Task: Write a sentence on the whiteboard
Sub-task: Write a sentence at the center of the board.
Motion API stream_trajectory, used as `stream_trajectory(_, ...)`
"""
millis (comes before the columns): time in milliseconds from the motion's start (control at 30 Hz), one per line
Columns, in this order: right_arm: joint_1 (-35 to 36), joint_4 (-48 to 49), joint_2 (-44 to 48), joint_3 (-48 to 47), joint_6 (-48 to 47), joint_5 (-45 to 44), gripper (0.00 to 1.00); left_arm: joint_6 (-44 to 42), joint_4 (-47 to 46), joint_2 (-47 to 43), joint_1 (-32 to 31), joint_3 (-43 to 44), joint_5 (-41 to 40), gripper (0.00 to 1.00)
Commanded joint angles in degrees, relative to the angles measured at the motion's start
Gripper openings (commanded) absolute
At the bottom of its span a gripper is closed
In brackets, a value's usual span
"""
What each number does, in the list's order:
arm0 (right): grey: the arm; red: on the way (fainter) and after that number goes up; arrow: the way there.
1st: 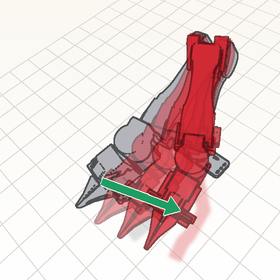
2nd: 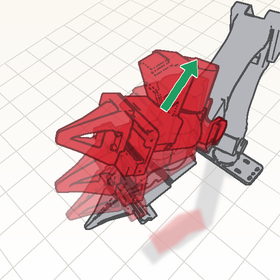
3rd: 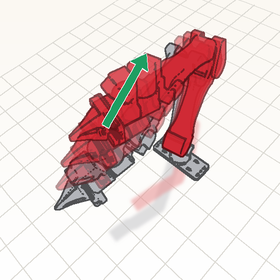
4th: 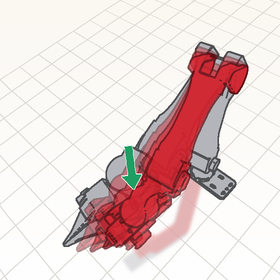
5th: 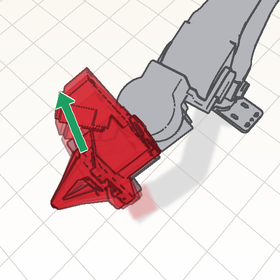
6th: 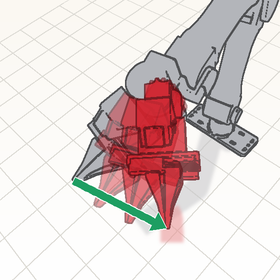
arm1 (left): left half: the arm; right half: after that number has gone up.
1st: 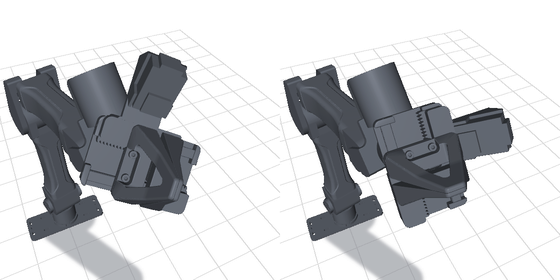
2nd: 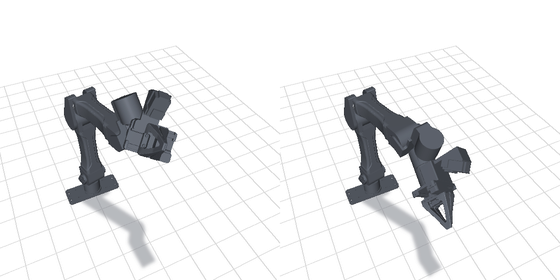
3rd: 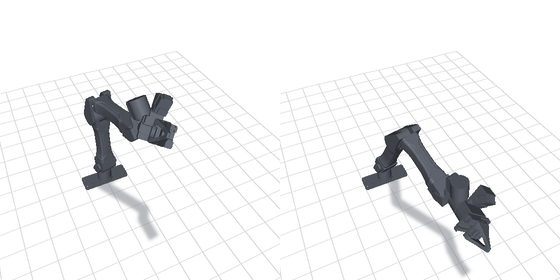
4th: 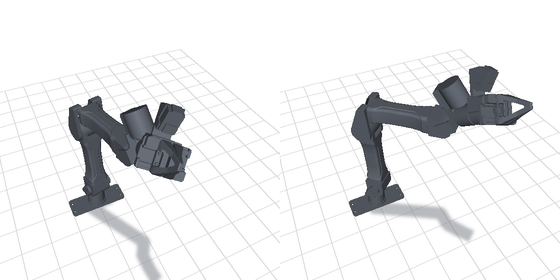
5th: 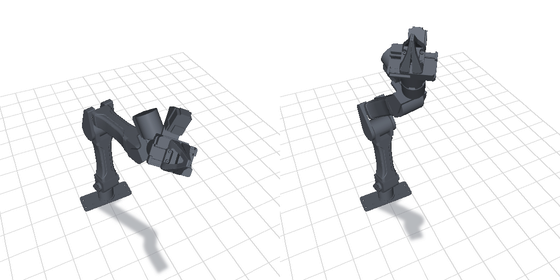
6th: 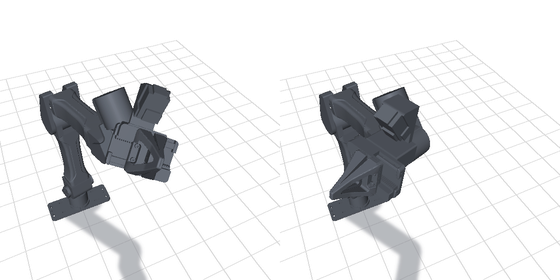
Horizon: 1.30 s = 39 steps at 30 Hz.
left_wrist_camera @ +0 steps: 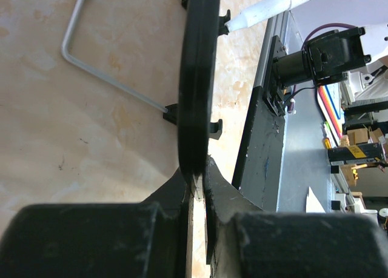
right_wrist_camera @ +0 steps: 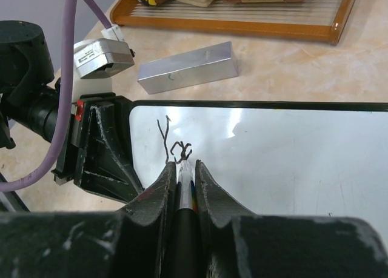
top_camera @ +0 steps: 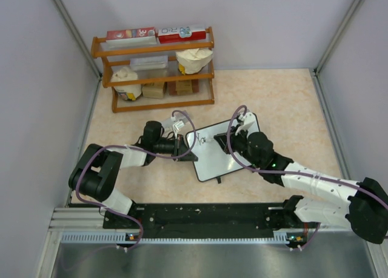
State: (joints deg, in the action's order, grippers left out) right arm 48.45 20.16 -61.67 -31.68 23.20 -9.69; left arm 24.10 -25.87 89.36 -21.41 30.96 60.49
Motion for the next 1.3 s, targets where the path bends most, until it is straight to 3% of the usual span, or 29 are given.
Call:
stream_trajectory(0, -0.8, -1.4, 1.1, 0.7, -0.4, -0.1, 0.00, -2.0, 0.6, -0.1, -0.4, -0.5, 0.5, 0.00)
stream_trajectory(867, -2.2, -0.9, -0.8, -4.2, 0.3, -3.7, 0.00, -1.9, 0.6, -0.1, -0.4, -0.4, 0.6, 0.00)
stream_trajectory(1267, -2.3, -2.3, 0.1, -1.9, 0.4, -2.3, 0.00, -1.9, 0.6, -0.1, -0.4, -0.4, 0.6, 0.00)
